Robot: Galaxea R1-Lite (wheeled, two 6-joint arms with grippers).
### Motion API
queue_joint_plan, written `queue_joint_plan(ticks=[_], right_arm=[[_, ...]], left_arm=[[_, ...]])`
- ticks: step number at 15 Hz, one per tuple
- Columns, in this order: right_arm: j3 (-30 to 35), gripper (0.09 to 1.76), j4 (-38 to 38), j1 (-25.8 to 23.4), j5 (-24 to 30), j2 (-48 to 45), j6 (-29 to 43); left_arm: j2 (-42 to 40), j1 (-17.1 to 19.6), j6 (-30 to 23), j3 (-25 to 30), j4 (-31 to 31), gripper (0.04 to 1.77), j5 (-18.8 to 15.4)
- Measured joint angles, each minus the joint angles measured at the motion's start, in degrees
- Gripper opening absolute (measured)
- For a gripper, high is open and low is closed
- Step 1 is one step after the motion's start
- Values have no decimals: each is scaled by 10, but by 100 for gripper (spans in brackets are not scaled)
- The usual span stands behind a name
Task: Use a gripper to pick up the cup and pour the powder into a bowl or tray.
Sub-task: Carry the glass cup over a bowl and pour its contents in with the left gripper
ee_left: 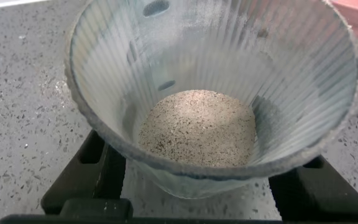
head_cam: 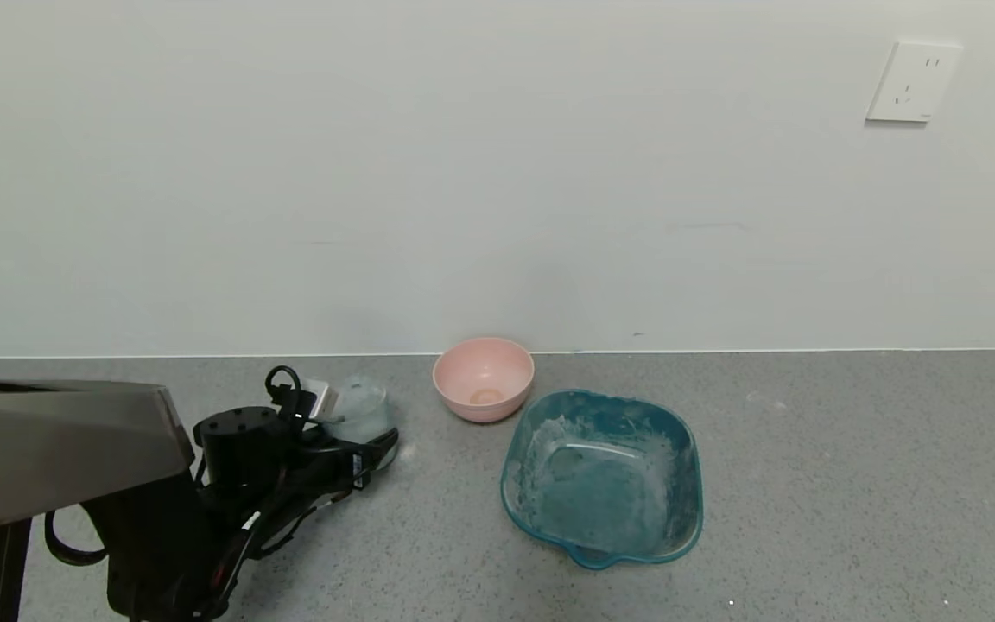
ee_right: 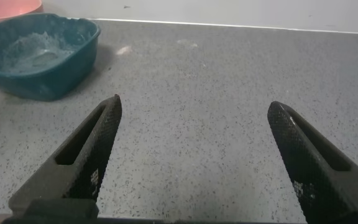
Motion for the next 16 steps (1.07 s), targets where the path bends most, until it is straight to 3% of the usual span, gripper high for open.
queue_joint_plan(ticks=[4,10,16], right_arm=[[0,171,-1,0,0,0,0],[0,171,-1,0,0,0,0],[0,171,-1,0,0,0,0]], left_arm=[[-63,1,0,-42,130,129,2],[-150,0,15,-162,333,129,32],[-173,-19,55,-261,422,129,64]])
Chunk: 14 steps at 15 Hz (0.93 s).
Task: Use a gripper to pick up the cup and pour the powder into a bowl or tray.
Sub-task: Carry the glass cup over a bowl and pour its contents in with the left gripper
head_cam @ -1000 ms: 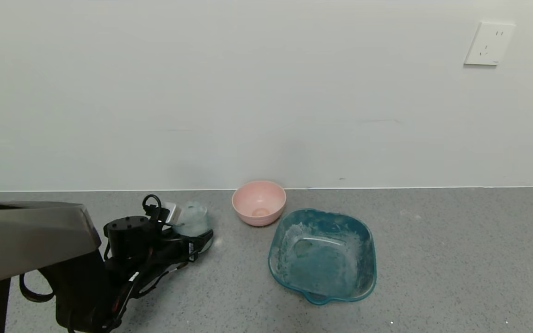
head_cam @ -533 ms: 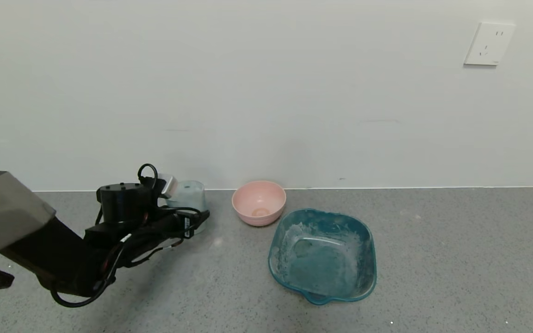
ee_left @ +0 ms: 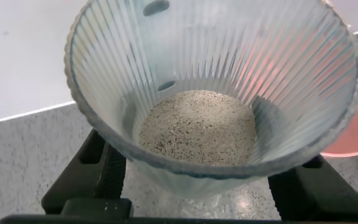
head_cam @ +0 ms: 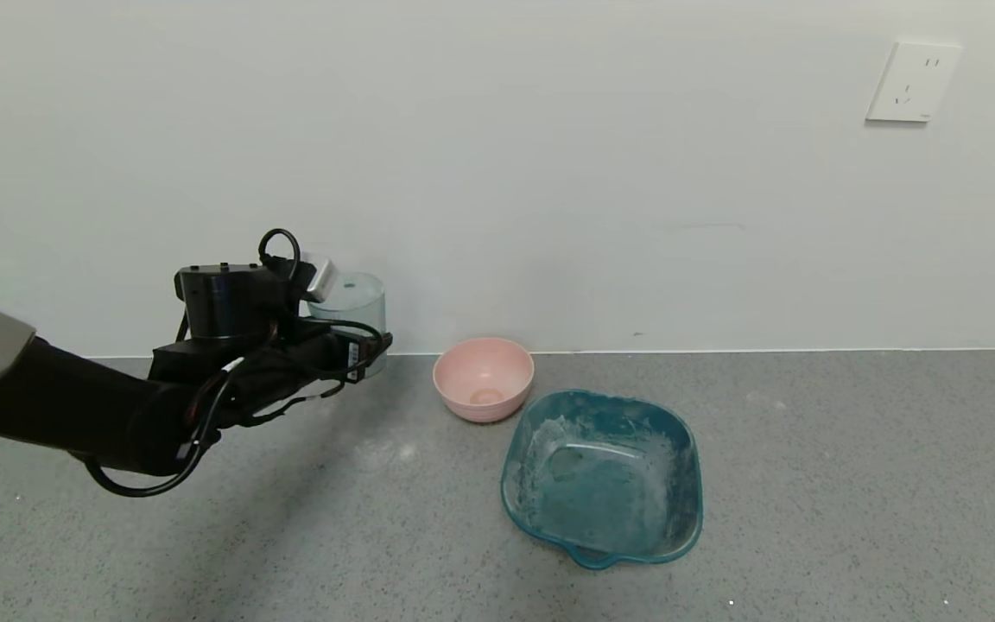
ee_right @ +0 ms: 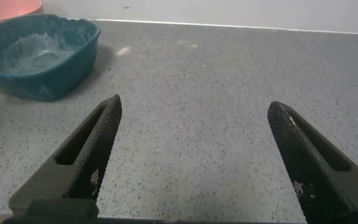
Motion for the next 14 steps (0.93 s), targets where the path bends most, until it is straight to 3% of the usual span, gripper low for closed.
queue_joint_plan(ticks=[7,14], right_arm=[[0,171,0,0,0,0,0],[0,171,0,0,0,0,0]], left_arm=[[8,-39,83,-82,62,129,4],[37,-76,169,-115,64,129,48]])
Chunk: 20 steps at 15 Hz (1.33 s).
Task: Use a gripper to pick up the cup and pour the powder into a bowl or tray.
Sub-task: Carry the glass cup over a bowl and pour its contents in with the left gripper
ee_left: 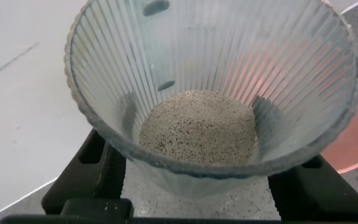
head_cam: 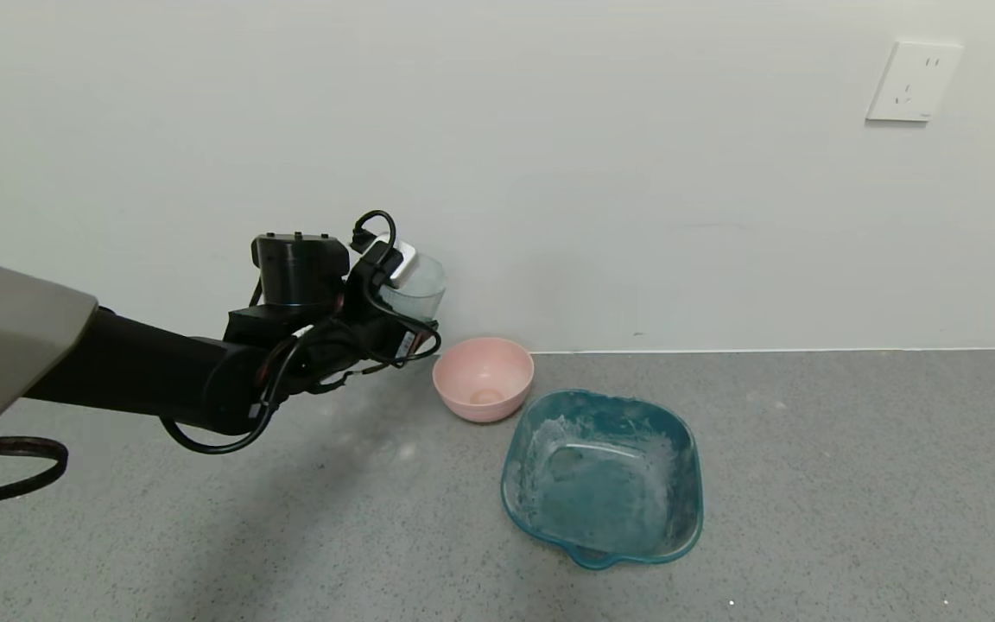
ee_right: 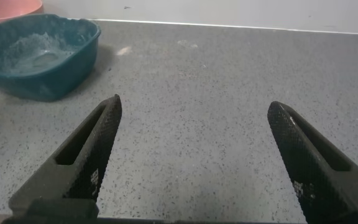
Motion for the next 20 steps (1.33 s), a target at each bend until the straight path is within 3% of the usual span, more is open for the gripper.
queue_joint_plan(ticks=[6,12,20], right_arm=[[0,171,0,0,0,0,0],[0,171,0,0,0,0,0],[0,171,0,0,0,0,0]], left_arm=[[22,-27,61,-26,0,129,43],[43,-55,131,-33,0,129,123],[64,-60,219,-39,0,129,160]])
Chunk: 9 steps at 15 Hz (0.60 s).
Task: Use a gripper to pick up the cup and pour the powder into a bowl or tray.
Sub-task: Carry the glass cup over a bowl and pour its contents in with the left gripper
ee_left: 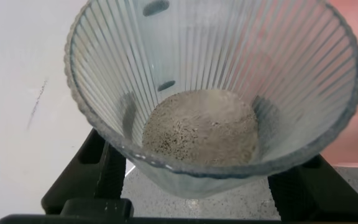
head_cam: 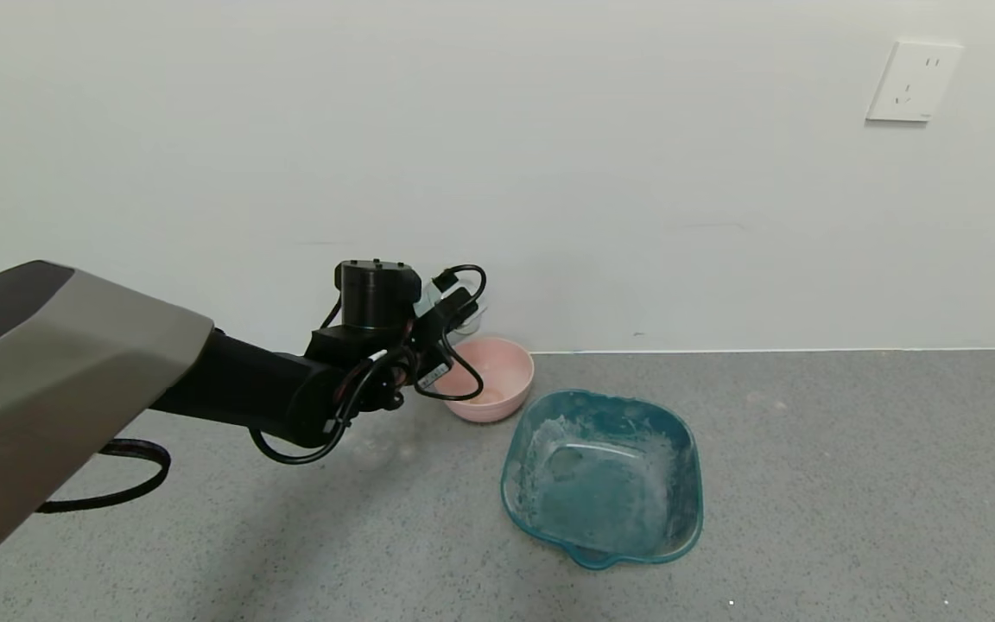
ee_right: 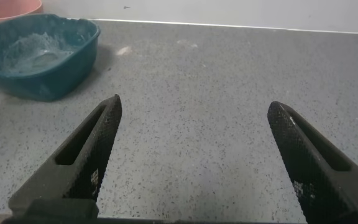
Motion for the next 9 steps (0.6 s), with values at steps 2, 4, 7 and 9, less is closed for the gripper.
queue_joint_plan(ticks=[2,4,7,9], right_arm=[[0,171,0,0,0,0,0],[0,171,0,0,0,0,0],[0,171,0,0,0,0,0],[0,171,0,0,0,0,0]], left_arm=[[7,-1,21,-1,0,129,12],[13,-3,51,-5,0,129,33],[20,-3,90,-14,0,129,45],[24,-4,120,-17,0,129,63]])
